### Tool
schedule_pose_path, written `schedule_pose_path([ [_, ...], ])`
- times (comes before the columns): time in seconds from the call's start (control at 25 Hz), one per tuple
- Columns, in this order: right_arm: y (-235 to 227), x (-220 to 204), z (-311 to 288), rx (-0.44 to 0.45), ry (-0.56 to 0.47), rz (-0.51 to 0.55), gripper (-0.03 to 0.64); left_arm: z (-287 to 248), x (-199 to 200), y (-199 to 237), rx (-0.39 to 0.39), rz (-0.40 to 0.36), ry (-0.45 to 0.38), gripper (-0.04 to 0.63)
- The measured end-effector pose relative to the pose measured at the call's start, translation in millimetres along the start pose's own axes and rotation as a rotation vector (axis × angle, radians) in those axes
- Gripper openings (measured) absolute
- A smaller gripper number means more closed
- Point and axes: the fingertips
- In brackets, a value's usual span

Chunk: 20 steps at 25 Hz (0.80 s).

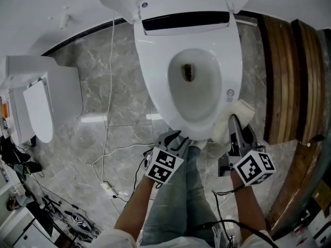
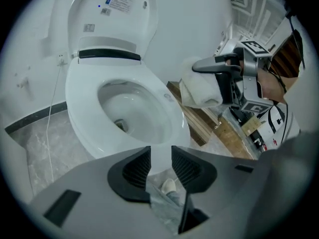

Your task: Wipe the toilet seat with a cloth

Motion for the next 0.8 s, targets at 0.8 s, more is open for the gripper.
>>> schedule_pose_path([
  [0.8,18.7,104.6,-105.4,-0.076,-0.055,-0.032,0.1,28.4,228.3,98.3,0.161,0.058,-0.299,0.011],
])
Point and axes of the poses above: the fingertips, and each gripper's own axes: z backward along the fingers, y to its left, x out of its top, and after that the axes turned 1 degree about -x, right-handed
